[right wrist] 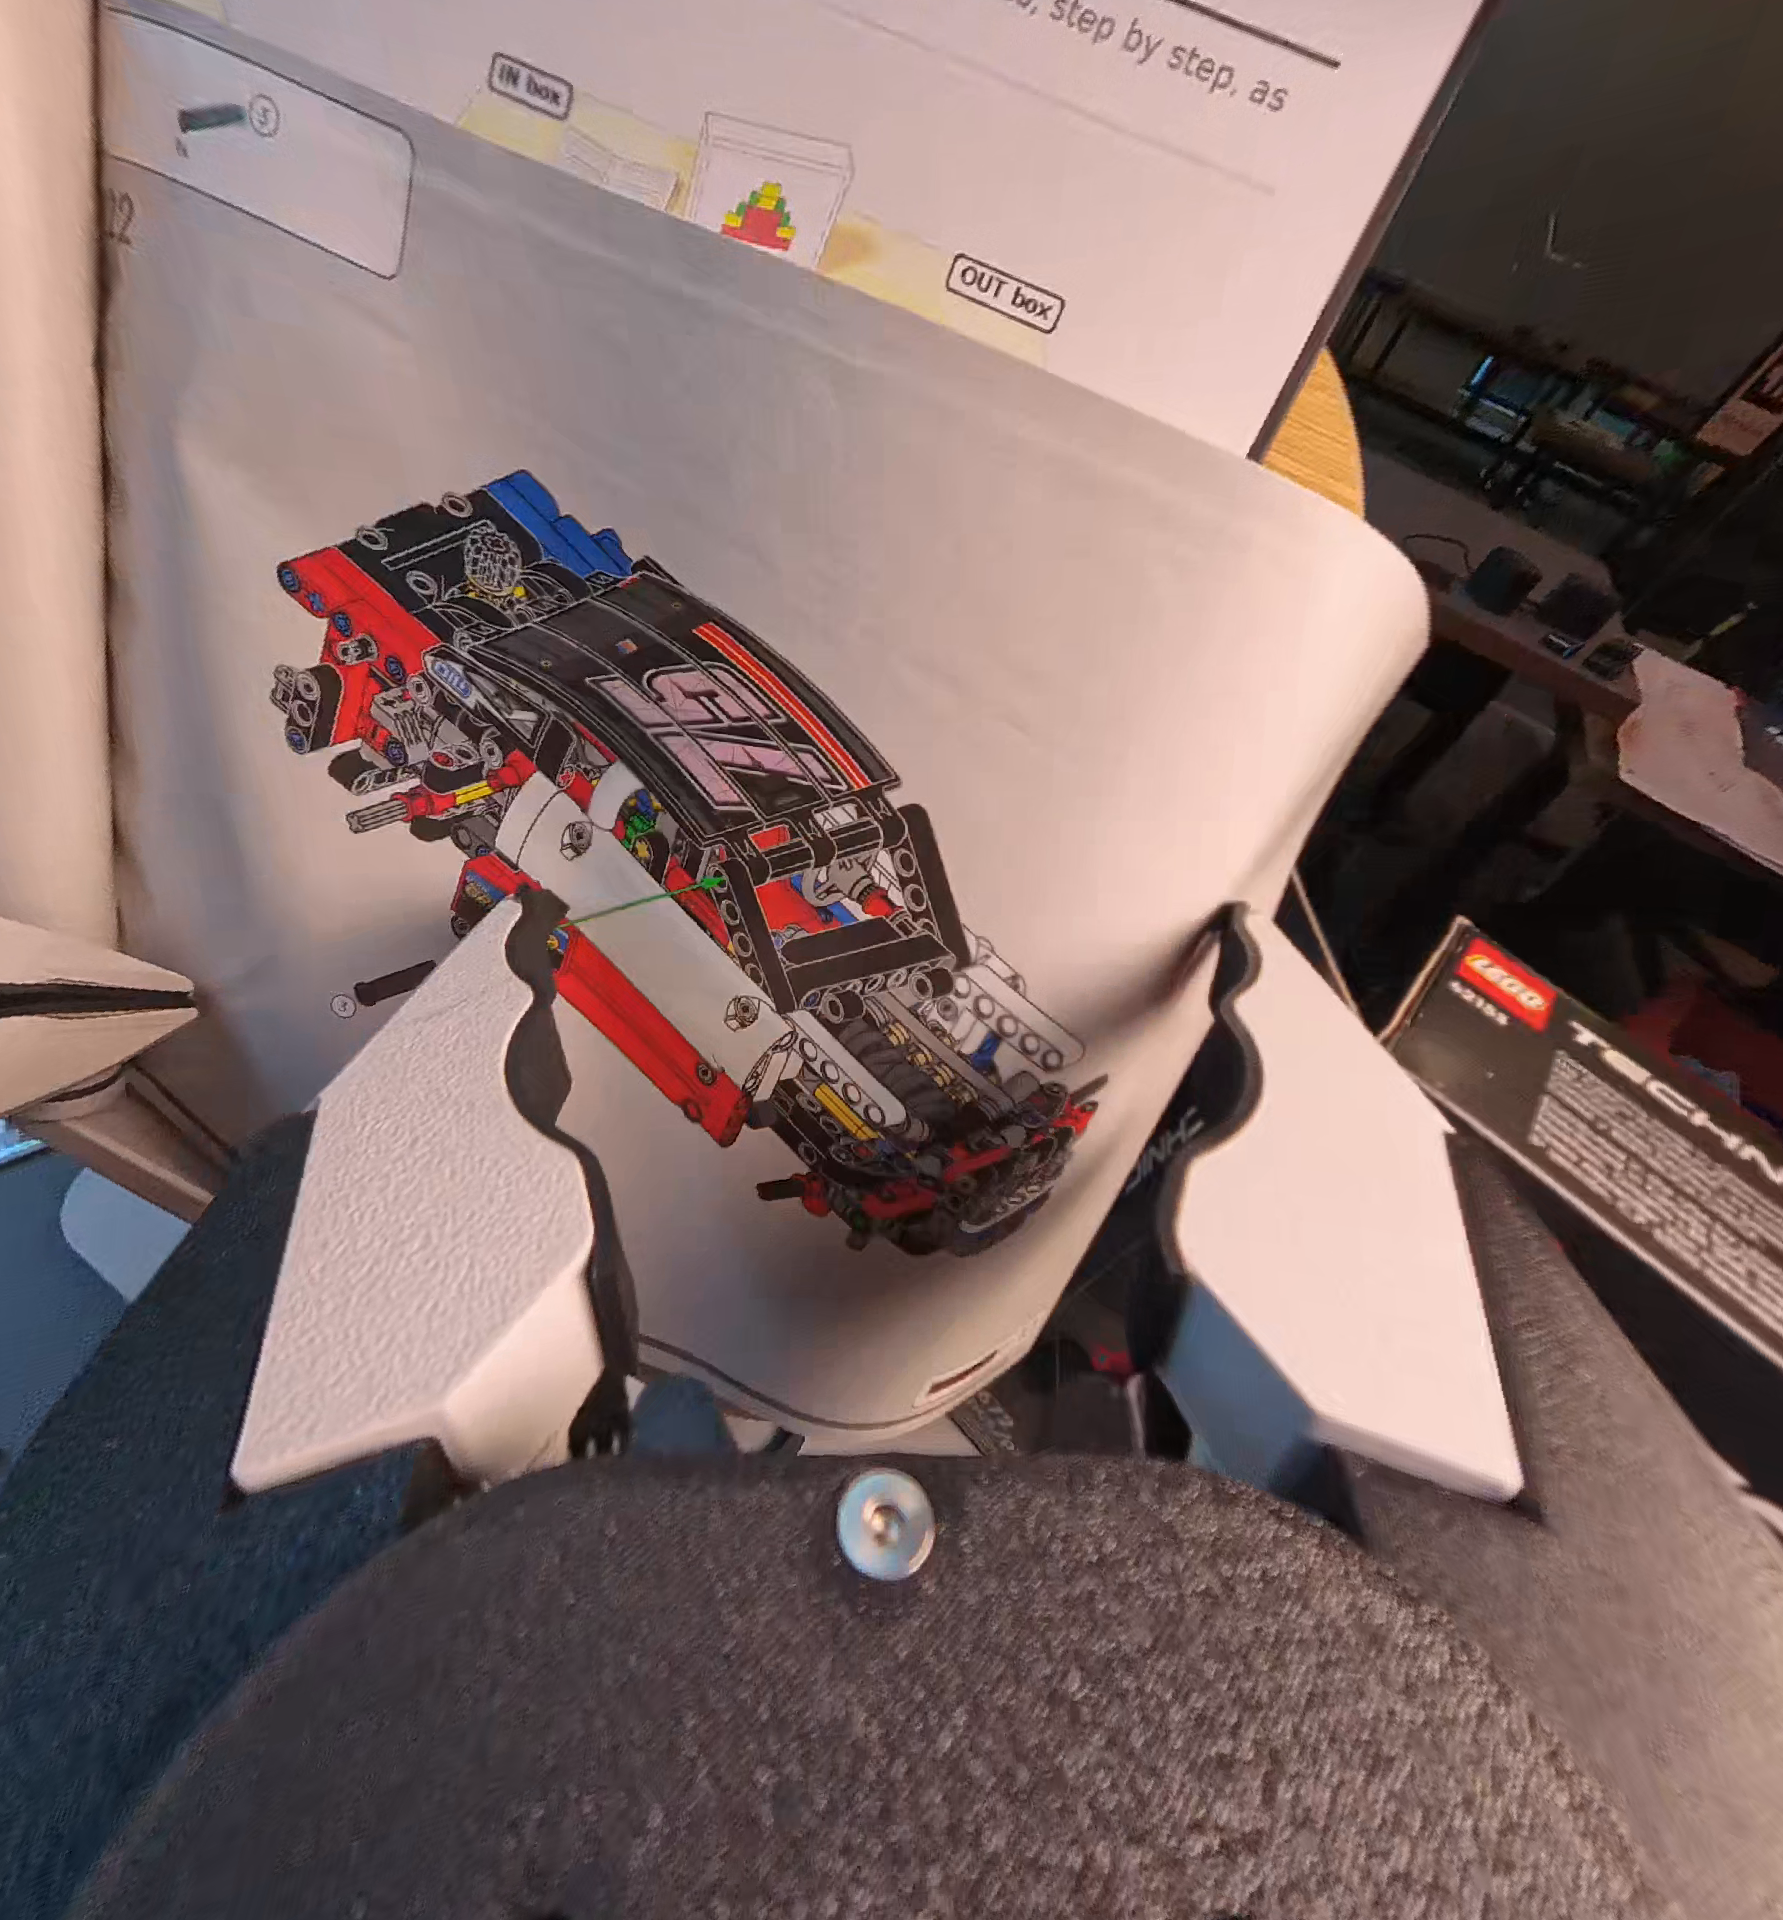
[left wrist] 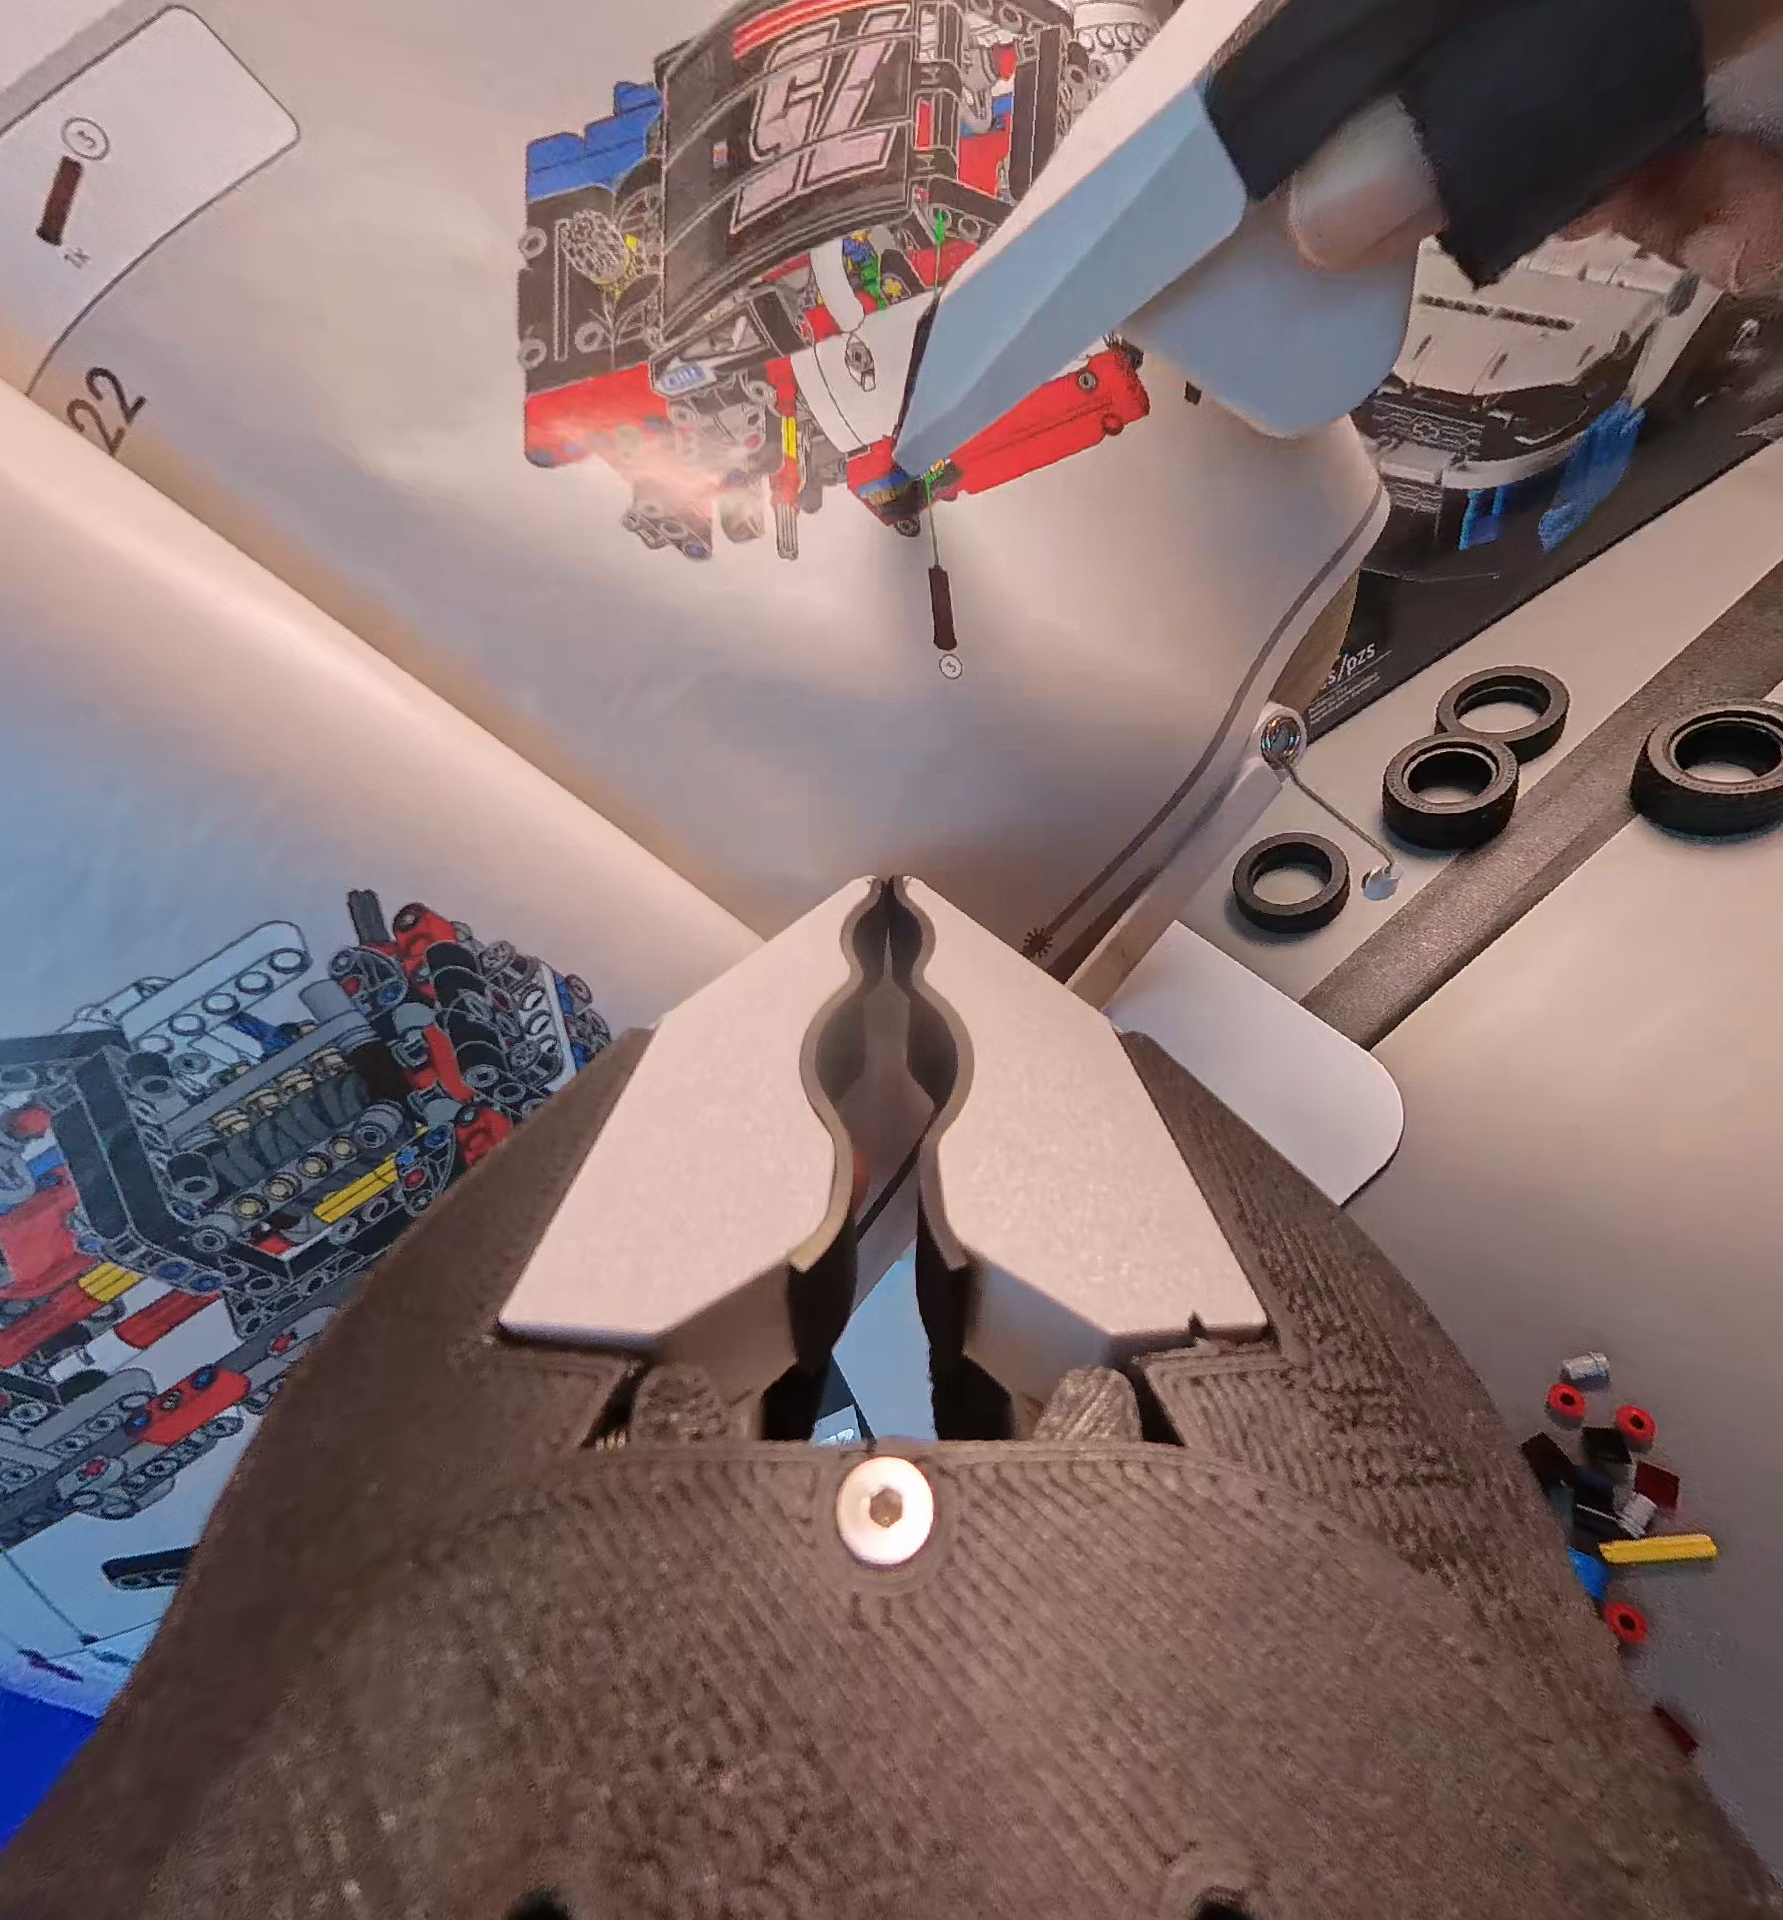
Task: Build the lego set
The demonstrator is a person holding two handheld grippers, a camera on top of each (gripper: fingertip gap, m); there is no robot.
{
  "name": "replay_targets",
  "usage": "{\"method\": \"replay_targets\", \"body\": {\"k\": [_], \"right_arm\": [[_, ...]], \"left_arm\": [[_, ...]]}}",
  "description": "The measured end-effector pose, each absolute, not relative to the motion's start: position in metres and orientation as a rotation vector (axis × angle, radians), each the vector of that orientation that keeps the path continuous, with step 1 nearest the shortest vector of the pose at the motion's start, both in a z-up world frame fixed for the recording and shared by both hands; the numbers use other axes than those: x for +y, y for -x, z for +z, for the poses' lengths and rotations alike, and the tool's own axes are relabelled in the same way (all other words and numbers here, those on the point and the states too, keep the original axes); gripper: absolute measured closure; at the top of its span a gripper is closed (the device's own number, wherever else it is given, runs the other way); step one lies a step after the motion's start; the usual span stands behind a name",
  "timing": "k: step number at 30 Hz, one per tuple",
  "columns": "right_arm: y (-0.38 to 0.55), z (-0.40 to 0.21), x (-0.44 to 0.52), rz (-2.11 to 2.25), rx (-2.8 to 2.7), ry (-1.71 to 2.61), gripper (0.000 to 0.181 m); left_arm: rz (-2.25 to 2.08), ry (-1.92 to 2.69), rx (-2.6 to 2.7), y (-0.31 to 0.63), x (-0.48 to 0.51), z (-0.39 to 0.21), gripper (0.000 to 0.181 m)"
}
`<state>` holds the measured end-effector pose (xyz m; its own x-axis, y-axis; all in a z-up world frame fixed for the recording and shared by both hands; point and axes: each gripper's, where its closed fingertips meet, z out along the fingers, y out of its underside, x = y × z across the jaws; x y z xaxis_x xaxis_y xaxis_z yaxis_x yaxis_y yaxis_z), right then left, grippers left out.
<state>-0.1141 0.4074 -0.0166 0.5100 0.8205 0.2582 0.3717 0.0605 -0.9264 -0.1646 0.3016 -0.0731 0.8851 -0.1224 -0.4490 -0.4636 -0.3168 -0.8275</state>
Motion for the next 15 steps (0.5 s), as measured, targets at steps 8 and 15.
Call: {"method": "replay_targets", "body": {"k": [8, 15], "right_arm": [[0.084, -0.003, 0.397, 0.327, -0.968, 1.4, 0.129], [0.058, -0.02, 0.368, 0.449, -0.973, 1.354, 0.128]], "left_arm": [[0.355, 1.878, 0.44, 0.165, 0.302, -0.073, 0.181], [0.316, 1.871, 0.427, 0.165, 0.3, -0.072, 0.181]]}}
